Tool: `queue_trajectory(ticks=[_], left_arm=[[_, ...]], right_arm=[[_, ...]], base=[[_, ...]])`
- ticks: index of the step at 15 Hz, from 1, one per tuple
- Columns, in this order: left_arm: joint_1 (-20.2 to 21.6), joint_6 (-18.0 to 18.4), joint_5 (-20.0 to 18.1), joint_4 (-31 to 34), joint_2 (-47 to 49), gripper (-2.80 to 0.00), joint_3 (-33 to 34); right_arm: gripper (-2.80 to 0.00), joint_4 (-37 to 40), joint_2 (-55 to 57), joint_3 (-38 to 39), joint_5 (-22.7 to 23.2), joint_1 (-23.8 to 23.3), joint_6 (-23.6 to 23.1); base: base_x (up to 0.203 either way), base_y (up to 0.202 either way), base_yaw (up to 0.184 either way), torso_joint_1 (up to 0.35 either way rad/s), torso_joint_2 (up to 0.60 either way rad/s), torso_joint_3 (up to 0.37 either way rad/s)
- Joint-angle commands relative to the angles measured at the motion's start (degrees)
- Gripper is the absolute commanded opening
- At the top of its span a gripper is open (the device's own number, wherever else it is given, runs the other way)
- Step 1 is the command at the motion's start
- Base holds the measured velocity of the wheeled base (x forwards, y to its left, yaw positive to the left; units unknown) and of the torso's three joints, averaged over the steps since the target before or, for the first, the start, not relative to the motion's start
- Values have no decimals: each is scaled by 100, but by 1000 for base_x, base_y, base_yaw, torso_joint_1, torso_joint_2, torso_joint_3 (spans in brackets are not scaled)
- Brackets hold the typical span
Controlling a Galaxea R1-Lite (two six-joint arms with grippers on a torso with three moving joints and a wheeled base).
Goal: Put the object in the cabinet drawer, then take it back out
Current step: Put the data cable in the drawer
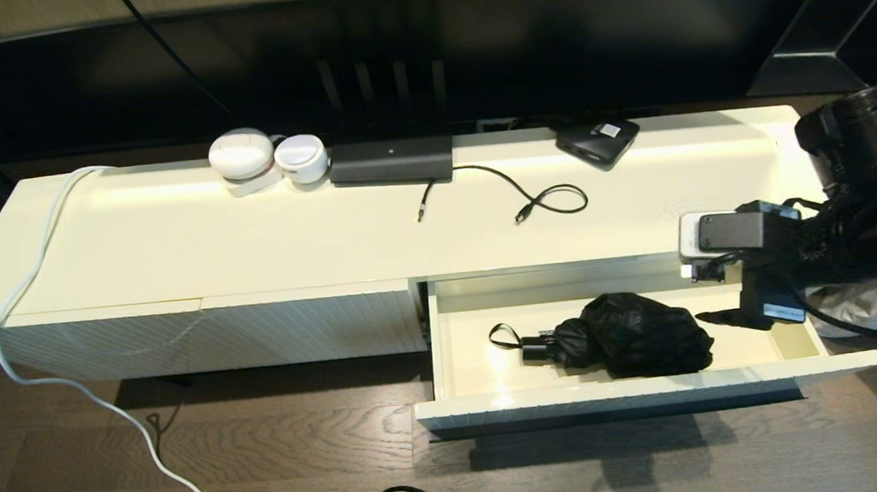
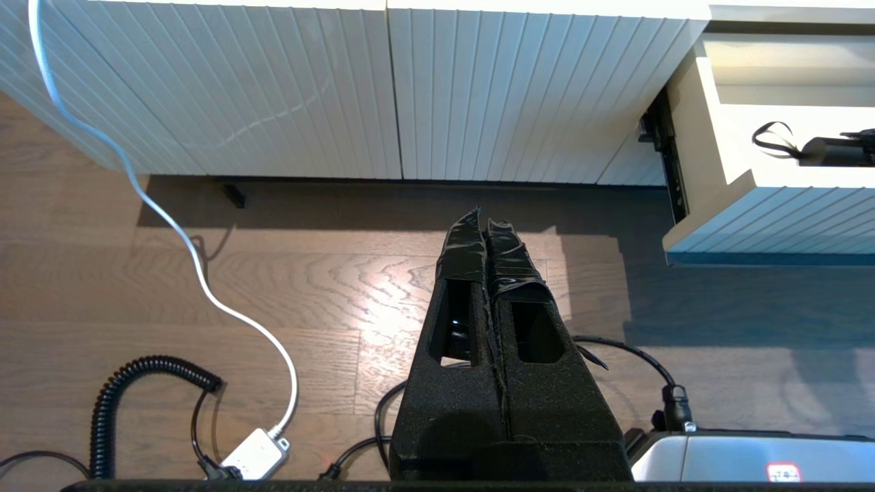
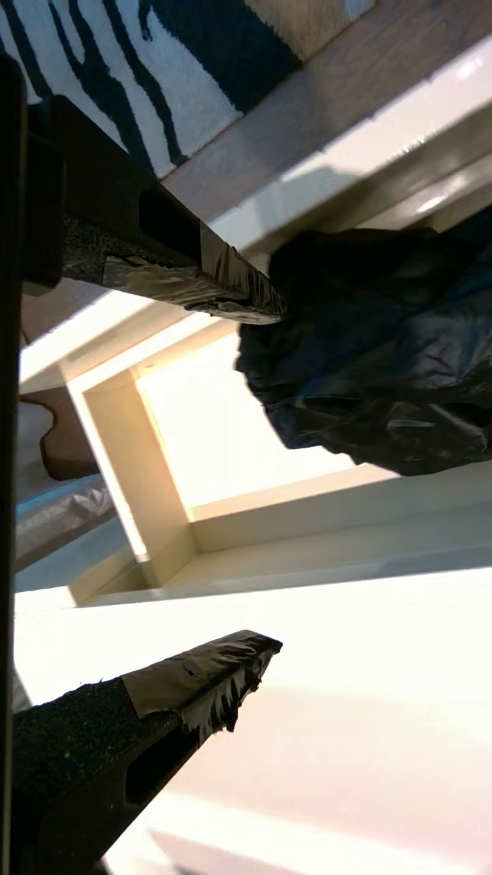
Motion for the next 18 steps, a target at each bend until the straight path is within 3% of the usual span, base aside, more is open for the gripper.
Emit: queue_trajectory(ticks=[1, 4, 5, 9, 18], left_arm=[[2, -6, -6, -5, 6, -280, 0], [2, -6, 2, -5, 6, -280, 0], [2, -6, 2, -5, 6, -280, 0], [2, -6, -6, -5, 6, -280, 0], [-6, -6, 2, -5, 6, -280, 0]], right_arm=[[0, 292, -735, 32, -4, 6, 8], [0, 972, -1643, 196, -15, 34, 147], [-280, 1208, -1837, 236, -12, 41, 158], [-280, 1784, -2470, 562, 13, 71, 244], [-280, 1778, -3063, 1308, 35, 256, 391]], base=[[0, 0, 0, 0, 0, 0], [0, 0, 0, 0, 0, 0], [0, 0, 0, 0, 0, 0], [0, 0, 0, 0, 0, 0], [0, 0, 0, 0, 0, 0]])
